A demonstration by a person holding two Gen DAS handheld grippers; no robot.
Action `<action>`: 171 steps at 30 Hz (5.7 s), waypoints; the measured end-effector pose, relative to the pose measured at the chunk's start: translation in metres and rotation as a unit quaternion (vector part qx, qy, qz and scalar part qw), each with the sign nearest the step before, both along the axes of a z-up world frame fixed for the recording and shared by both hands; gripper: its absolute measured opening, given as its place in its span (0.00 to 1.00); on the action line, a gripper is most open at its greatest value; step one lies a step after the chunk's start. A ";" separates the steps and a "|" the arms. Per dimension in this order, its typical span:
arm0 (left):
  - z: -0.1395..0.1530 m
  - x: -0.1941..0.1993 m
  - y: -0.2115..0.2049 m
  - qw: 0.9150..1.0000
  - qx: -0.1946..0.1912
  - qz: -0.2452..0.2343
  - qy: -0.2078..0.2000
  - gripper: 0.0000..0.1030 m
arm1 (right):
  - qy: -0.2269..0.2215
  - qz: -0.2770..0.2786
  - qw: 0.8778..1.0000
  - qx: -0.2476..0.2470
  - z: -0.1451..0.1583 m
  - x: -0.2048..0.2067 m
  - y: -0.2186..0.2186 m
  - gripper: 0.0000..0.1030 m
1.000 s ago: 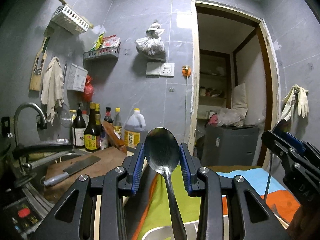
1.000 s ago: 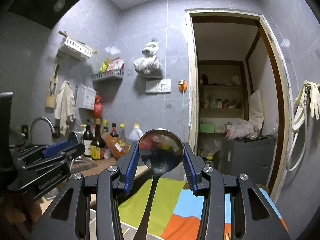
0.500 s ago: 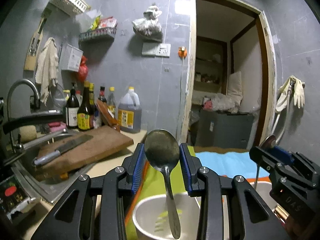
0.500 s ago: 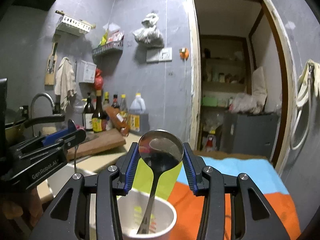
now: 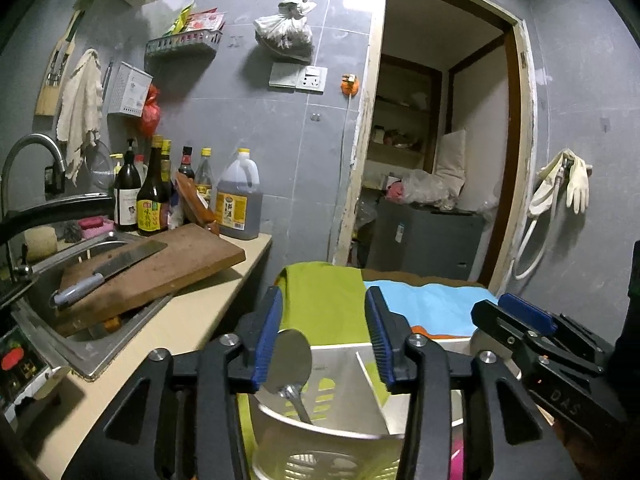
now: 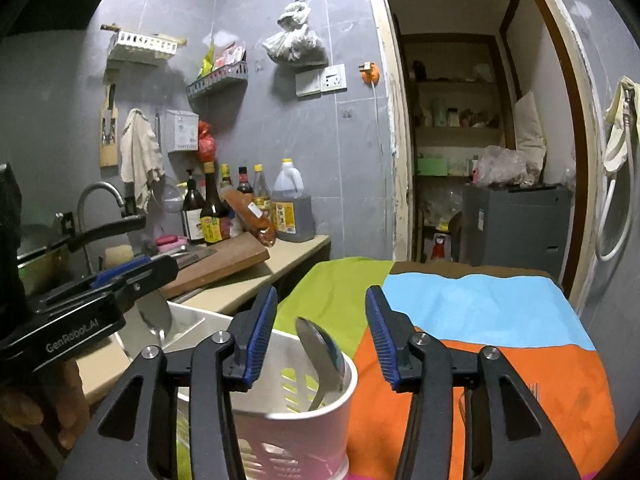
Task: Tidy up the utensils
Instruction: 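Open both tools to drop the spoons into the white caddy, then move both tools back to the utensils and close the right tool on the fork, then grasp the metal tongs with the left tool while the right tool lifts the fork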
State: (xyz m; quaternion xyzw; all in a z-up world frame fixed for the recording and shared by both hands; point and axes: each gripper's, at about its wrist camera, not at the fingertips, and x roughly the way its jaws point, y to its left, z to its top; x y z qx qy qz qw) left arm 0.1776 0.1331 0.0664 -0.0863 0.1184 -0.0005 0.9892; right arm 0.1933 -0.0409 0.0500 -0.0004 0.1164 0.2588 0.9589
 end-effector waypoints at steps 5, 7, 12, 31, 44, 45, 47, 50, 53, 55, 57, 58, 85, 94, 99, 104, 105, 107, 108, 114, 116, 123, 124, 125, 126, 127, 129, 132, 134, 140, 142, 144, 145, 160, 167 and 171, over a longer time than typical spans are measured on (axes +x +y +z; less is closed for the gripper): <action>0.013 -0.008 -0.008 1.000 -0.002 -0.001 -0.009 0.50 | -0.026 -0.012 0.999 0.015 0.016 -0.010 -0.021 0.63; 0.019 -0.011 -0.014 1.000 -0.007 -0.007 -0.016 0.57 | -0.042 -0.024 0.999 0.019 0.024 -0.015 -0.034 0.72; 0.035 -0.017 -0.034 0.999 -0.017 -0.023 -0.034 0.70 | -0.077 -0.056 0.995 0.019 0.040 -0.027 -0.072 0.85; 0.036 -0.011 -0.155 0.992 0.000 -0.126 -0.021 0.94 | -0.096 -0.152 0.983 -0.024 0.033 -0.048 -0.194 1.00; -0.008 0.010 -0.213 0.984 0.062 -0.146 0.080 0.94 | 0.001 -0.145 0.987 -0.067 -0.006 -0.024 -0.232 1.00; -0.012 0.011 -0.215 0.983 0.067 -0.147 0.088 0.93 | 0.014 -0.139 0.988 -0.071 -0.010 -0.021 -0.232 1.00; -0.020 0.013 -0.219 0.981 0.075 -0.147 0.101 0.93 | 0.035 -0.128 0.988 -0.077 -0.016 -0.015 -0.233 0.96; -0.031 0.018 -0.221 0.977 0.083 -0.150 0.123 0.88 | 0.071 -0.111 0.988 -0.084 -0.025 -0.006 -0.232 0.88; -0.041 0.027 -0.220 0.973 0.080 -0.155 0.153 0.75 | 0.105 -0.096 0.986 -0.085 -0.034 0.003 -0.232 0.82; -0.048 0.034 -0.220 0.969 0.075 -0.157 0.172 0.67 | 0.125 -0.085 0.984 -0.089 -0.039 0.008 -0.230 0.76; -0.056 0.042 -0.221 0.965 0.073 -0.160 0.197 0.62 | 0.140 -0.079 0.982 -0.102 -0.044 0.012 -0.226 0.70; -0.060 0.047 -0.221 0.961 0.073 -0.162 0.210 0.58 | 0.148 -0.073 0.980 -0.108 -0.047 0.014 -0.223 0.67; -0.099 0.106 -0.227 0.925 0.061 -0.188 0.323 0.28 | 0.263 -0.020 0.948 -0.180 -0.094 0.068 -0.182 0.45; -0.098 0.107 -0.233 0.918 0.067 -0.202 0.335 0.07 | 0.269 -0.021 0.947 -0.174 -0.094 0.066 -0.188 0.10; -0.098 0.101 -0.227 0.914 0.062 -0.207 0.342 0.05 | 0.276 -0.032 0.947 -0.160 -0.094 0.060 -0.202 0.06; -0.098 0.089 -0.222 0.908 0.070 -0.219 0.351 0.04 | 0.281 -0.039 0.946 -0.158 -0.094 0.047 -0.212 0.06; -0.098 0.085 -0.221 0.907 0.073 -0.222 0.352 0.04 | 0.281 -0.039 0.946 -0.158 -0.094 0.043 -0.214 0.06; -0.097 0.081 -0.219 0.906 0.077 -0.225 0.351 0.04 | 0.282 -0.037 0.946 -0.156 -0.093 0.042 -0.216 0.06; -0.096 0.079 -0.219 0.905 0.080 -0.226 0.350 0.04 | 0.282 -0.035 0.946 -0.156 -0.093 0.042 -0.216 0.06; -0.096 0.080 -0.222 0.905 0.092 -0.224 0.350 0.15 | 0.277 -0.026 0.946 -0.165 -0.093 0.053 -0.209 0.25; -0.096 0.085 -0.223 0.905 0.090 -0.221 0.352 0.20 | 0.277 -0.022 0.946 -0.169 -0.094 0.059 -0.207 0.25; -0.094 0.105 -0.223 0.903 0.075 -0.220 0.361 0.25 | 0.279 -0.008 0.946 -0.167 -0.094 0.077 -0.203 0.25; -0.092 0.107 -0.223 0.903 0.074 -0.221 0.360 0.25 | 0.279 -0.007 0.946 -0.167 -0.095 0.078 -0.204 0.26; -0.090 0.108 -0.223 0.904 0.072 -0.222 0.358 0.26 | 0.279 -0.006 0.946 -0.166 -0.095 0.078 -0.204 0.26; -0.089 0.109 -0.222 0.905 0.071 -0.223 0.356 0.30 | 0.278 -0.004 0.946 -0.165 -0.095 0.078 -0.205 0.26; -0.088 0.111 -0.222 0.906 0.068 -0.223 0.353 0.34 | 0.278 -0.004 0.946 -0.164 -0.095 0.078 -0.205 0.26; -0.086 0.115 -0.224 0.909 0.065 -0.219 0.350 0.35 | 0.279 -0.003 0.947 -0.160 -0.096 0.078 -0.206 0.26; -0.088 0.123 -0.229 0.909 0.067 -0.211 0.353 0.35 | 0.280 -0.003 0.947 -0.157 -0.096 0.079 -0.205 0.26; -0.092 0.129 -0.232 0.907 0.074 -0.207 0.360 0.35 | 0.279 -0.004 0.947 -0.159 -0.096 0.078 -0.205 0.26; -0.097 0.142 -0.227 0.908 0.057 -0.193 0.369 0.34 | 0.274 0.000 0.945 -0.176 -0.096 0.079 -0.200 0.26; -0.097 0.148 -0.226 0.908 0.053 -0.185 0.371 0.34 | 0.275 0.000 0.945 -0.180 -0.096 0.084 -0.195 0.28; -0.096 0.153 -0.228 0.908 0.056 -0.181 0.373 0.34 | 0.279 0.002 0.944 -0.178 -0.096 0.091 -0.191 0.31; -0.096 0.156 -0.229 0.907 0.057 -0.181 0.375 0.35 | 0.281 0.003 0.943 -0.176 -0.096 0.093 -0.189 0.34; -0.098 0.140 -0.225 0.905 0.067 -0.198 0.370 0.21 | 0.299 0.008 0.946 -0.123 -0.097 0.104 -0.202 0.23; -0.097 0.114 -0.228 0.901 0.103 -0.205 0.368 0.20 | 0.290 0.005 0.947 -0.141 -0.096 0.091 -0.203 0.22; -0.098 0.106 -0.228 0.896 0.124 -0.211 0.372 0.20 | 0.291 0.002 0.946 -0.144 -0.096 0.088 -0.205 0.23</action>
